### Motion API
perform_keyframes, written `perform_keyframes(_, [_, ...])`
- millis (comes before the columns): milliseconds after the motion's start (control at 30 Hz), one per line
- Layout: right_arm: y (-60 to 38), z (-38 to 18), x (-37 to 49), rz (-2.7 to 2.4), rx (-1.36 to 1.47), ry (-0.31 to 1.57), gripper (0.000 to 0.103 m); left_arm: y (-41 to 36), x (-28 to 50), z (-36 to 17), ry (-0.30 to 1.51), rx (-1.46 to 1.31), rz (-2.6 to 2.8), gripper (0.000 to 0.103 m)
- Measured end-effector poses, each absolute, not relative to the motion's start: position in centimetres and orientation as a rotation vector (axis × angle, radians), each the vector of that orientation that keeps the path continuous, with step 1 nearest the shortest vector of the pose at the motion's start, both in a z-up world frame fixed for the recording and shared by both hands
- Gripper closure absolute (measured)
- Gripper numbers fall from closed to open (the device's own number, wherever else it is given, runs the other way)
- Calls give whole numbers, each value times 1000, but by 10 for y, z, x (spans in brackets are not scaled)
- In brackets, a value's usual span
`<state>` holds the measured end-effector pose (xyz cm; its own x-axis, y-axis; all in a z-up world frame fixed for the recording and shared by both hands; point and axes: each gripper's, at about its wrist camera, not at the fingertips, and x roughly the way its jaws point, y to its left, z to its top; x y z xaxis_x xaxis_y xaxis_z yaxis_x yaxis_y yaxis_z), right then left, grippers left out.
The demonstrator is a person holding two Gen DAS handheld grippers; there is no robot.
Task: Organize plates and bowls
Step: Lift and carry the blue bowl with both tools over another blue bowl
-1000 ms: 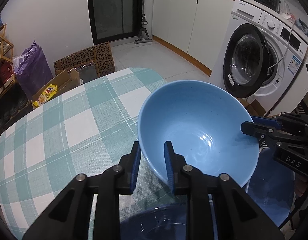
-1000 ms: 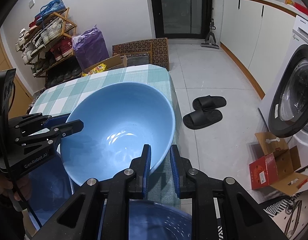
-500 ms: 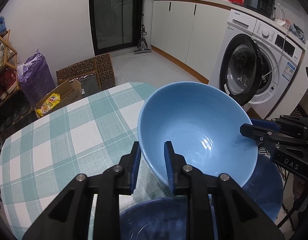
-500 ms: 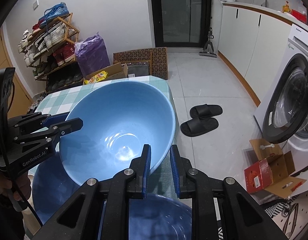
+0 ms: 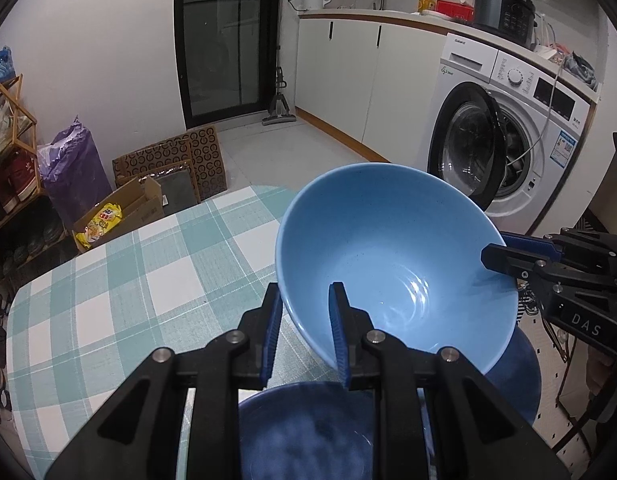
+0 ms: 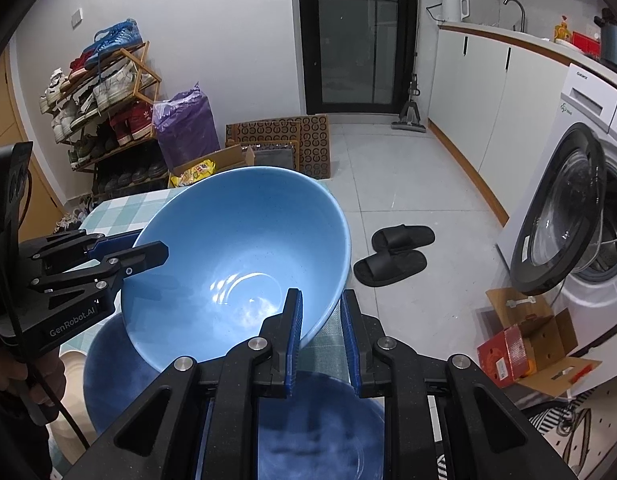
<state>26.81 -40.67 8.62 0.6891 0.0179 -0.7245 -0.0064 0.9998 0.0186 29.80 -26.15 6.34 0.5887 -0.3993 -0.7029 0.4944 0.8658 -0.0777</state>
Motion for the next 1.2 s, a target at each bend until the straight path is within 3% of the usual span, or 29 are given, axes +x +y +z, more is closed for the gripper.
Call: perform_keyframes(1200, [-348,146,196,93,-55,704,83,-200,234,106,697,97,-469,81])
